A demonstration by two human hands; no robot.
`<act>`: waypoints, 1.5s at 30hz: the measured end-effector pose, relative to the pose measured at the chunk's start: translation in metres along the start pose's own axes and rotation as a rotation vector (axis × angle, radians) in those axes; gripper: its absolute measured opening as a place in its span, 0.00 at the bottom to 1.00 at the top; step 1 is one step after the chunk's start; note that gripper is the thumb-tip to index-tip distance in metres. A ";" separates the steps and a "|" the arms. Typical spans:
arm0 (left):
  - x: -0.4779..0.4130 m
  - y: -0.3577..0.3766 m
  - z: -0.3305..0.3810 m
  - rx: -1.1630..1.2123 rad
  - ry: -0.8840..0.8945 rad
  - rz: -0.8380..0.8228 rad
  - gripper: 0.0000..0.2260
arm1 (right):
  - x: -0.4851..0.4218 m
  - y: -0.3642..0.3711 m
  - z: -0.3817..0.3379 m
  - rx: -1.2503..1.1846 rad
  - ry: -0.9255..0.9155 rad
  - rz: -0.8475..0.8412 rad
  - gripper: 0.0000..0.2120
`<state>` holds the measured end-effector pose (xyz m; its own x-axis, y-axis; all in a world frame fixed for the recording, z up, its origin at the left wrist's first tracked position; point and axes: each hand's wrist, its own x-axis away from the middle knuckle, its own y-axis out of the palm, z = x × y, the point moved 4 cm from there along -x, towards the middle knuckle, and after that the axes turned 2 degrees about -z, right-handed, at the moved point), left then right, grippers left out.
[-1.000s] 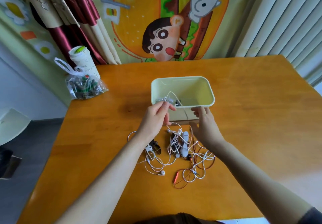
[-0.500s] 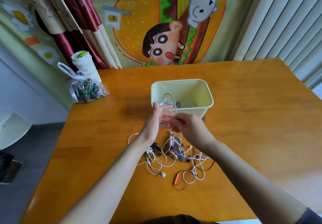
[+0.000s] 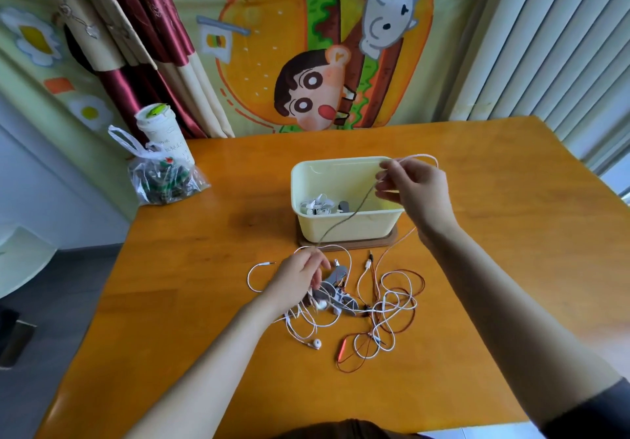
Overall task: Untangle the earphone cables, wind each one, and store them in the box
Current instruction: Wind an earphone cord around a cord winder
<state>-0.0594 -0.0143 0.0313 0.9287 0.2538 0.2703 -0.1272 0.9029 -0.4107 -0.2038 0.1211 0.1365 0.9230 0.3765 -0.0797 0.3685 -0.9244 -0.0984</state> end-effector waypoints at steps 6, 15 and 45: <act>-0.006 -0.017 0.018 -0.029 0.065 0.086 0.15 | 0.017 -0.001 0.047 0.751 0.221 -0.263 0.18; -0.012 -0.008 0.027 -0.324 0.016 -0.017 0.14 | 0.058 0.042 0.026 0.921 -0.098 -0.328 0.19; -0.002 -0.010 -0.044 -0.116 -0.091 -0.010 0.03 | 0.033 -0.003 0.061 0.968 0.044 -0.097 0.10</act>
<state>-0.0450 -0.0392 -0.0031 0.8938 0.2801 0.3503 -0.0720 0.8605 -0.5043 -0.1817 0.1404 0.0734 0.9040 0.4276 0.0065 0.2105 -0.4318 -0.8770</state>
